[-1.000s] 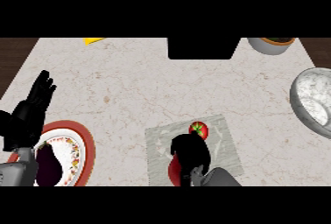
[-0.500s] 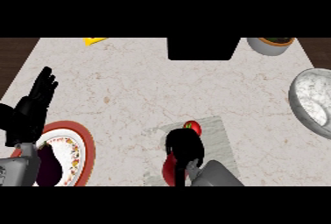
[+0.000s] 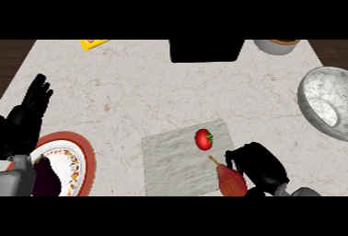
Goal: Pick the pear from the placemat and place it in the bowl
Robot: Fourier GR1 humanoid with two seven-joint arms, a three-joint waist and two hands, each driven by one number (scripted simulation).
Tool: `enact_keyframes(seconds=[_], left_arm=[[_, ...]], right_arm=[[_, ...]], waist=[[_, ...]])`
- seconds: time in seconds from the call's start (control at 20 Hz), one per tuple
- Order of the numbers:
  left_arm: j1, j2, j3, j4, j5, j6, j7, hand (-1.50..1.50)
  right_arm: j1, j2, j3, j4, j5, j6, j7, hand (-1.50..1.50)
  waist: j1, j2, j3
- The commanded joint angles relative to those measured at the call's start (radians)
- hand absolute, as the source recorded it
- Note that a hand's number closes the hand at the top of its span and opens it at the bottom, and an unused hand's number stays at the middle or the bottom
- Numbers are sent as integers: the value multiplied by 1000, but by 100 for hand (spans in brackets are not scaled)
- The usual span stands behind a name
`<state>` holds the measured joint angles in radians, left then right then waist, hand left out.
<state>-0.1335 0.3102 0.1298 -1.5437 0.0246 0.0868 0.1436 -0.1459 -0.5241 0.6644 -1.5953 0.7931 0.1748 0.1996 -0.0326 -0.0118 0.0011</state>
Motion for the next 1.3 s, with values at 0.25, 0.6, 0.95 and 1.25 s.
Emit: enact_keyframes(seconds=[0.25, 0.6, 0.95, 1.25], left_arm=[[66, -17, 0, -38, -16, 16, -17, 0], [95, -31, -7, -73, -14, 13, -26, 0], [-5, -31, -7, 17, -24, 1, -24, 0], [-30, -58, -37, 12, -52, 5, -33, 0]], right_arm=[[254, -394, -320, -349, -140, -242, -313, 150], [281, -409, -729, -437, -559, -228, -343, 150], [328, -469, -1060, -314, -787, -41, -401, 150], [112, -441, -954, 43, -767, 36, -514, 150]], waist=[[-30, -3, -1], [-24, -3, -1], [10, 9, -2], [51, 17, -1]])
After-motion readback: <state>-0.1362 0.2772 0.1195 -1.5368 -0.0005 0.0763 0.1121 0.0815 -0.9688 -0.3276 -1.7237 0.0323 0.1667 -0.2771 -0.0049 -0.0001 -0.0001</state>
